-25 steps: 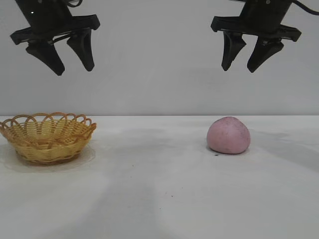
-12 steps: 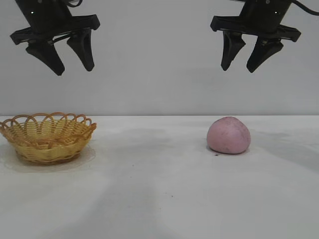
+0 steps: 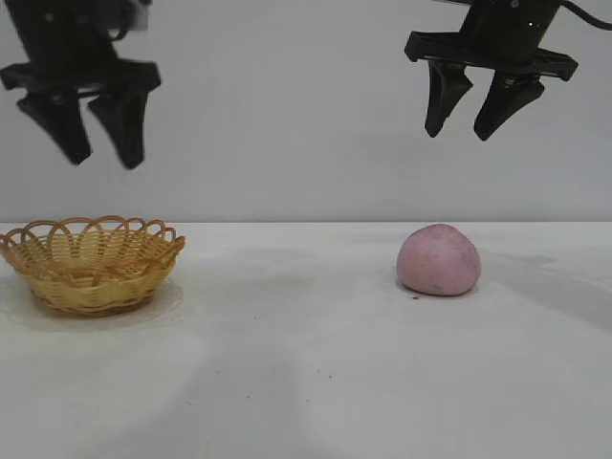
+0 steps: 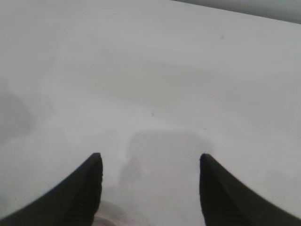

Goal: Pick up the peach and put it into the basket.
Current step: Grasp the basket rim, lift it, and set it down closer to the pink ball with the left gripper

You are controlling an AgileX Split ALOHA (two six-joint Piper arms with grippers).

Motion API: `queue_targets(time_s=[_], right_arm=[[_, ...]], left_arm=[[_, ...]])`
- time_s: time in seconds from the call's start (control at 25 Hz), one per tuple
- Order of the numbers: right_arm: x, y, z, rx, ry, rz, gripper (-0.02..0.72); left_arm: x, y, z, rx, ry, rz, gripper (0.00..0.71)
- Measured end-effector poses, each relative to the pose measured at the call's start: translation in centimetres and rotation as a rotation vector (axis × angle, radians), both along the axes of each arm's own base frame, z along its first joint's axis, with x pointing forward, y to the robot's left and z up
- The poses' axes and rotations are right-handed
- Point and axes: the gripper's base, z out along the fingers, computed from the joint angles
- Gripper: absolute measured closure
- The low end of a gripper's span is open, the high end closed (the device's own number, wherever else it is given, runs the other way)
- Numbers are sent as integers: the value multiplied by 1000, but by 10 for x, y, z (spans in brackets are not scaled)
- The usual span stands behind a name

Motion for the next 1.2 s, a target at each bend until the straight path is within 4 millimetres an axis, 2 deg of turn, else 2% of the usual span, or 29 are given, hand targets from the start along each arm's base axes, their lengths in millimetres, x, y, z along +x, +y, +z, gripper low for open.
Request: queue_targets(time_s=[0.24, 0.28, 0.32, 0.52, 0.56, 0.68, 0.96, 1.04, 1.2], right_arm=[[0, 0, 0, 1, 0, -1, 275], [0, 0, 0, 1, 0, -1, 275], [0, 0, 0, 1, 0, -1, 275], [0, 0, 0, 1, 2, 0, 275], [0, 0, 0, 1, 2, 0, 275], [0, 0, 0, 1, 2, 0, 275], [0, 0, 0, 0, 6, 1, 275], [0, 0, 0, 2, 6, 0, 275], [0, 0, 0, 4, 7, -1, 275]], left_arm=[[4, 3, -20, -4, 49, -10, 548], [5, 2, -21, -12, 53, -8, 609], [5, 1, -20, -25, 55, -1, 641], [5, -2, -19, -133, 77, 130, 637], [4, -4, -20, -164, 90, 165, 710], [-3, -12, -22, -295, 123, 272, 710], [-48, -25, -15, -600, 63, 581, 710], [-61, -30, -19, -634, 60, 613, 710], [-70, -38, -26, -656, 65, 601, 710]])
